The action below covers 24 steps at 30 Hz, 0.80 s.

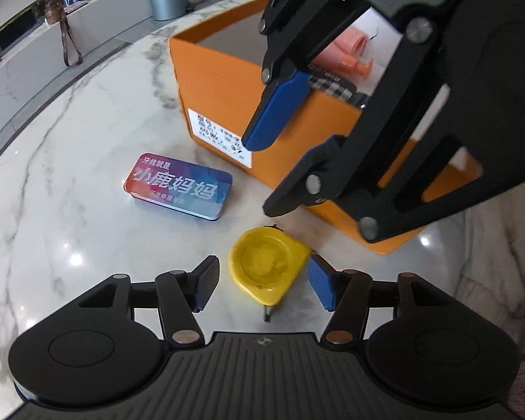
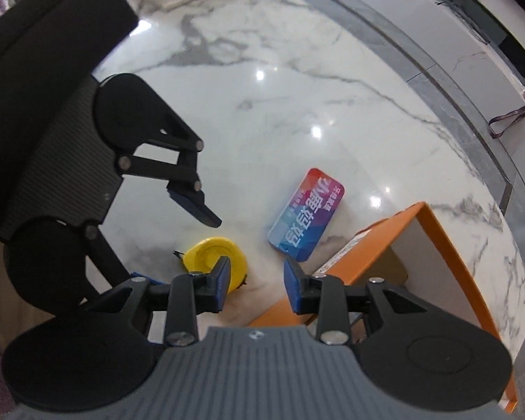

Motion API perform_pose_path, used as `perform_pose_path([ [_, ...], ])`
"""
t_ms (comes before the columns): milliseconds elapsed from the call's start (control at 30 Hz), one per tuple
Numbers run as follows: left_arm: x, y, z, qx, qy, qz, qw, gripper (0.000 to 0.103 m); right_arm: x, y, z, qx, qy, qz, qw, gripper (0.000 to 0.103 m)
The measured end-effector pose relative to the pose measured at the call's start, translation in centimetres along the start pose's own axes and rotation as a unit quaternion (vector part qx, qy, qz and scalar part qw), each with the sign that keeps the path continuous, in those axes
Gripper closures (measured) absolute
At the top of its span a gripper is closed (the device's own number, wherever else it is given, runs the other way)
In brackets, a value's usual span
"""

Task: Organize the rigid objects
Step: 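Move the left tool to the yellow tape measure while the right approaches the printed tin, then grasp the yellow tape measure with the left tool while the right grasps the printed tin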

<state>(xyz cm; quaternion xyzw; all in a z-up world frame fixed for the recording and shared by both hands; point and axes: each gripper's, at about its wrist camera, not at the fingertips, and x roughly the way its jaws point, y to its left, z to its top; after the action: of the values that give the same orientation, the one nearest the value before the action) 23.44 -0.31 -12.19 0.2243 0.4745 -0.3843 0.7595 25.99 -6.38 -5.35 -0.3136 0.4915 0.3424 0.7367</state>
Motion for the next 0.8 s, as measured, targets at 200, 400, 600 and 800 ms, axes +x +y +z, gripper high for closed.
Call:
perform_pose_path([
  [200, 1.2, 0.9, 0.1, -0.004, -0.010, -0.013, 0.9999, 0.031, 0.6, -0.6, 0.4, -0.012, 0.001, 0.007, 1.000, 0.063],
  [400, 1.5, 1.3, 0.2, -0.014, -0.018, -0.029, 0.9993, 0.031, 0.9, -0.7, 0.7, -0.024, 0.004, 0.006, 1.000, 0.063],
  [600, 2.1, 0.7, -0.4, 0.008, -0.003, -0.034, 0.9994, 0.032, 1.1, -0.8, 0.9, -0.024, 0.004, 0.006, 1.000, 0.063],
  [800, 2.4, 1.1, -0.5, -0.015, -0.006, -0.039, 0.9991, 0.036, 1.0, -0.6, 0.9, -0.029, 0.007, 0.003, 1.000, 0.063],
])
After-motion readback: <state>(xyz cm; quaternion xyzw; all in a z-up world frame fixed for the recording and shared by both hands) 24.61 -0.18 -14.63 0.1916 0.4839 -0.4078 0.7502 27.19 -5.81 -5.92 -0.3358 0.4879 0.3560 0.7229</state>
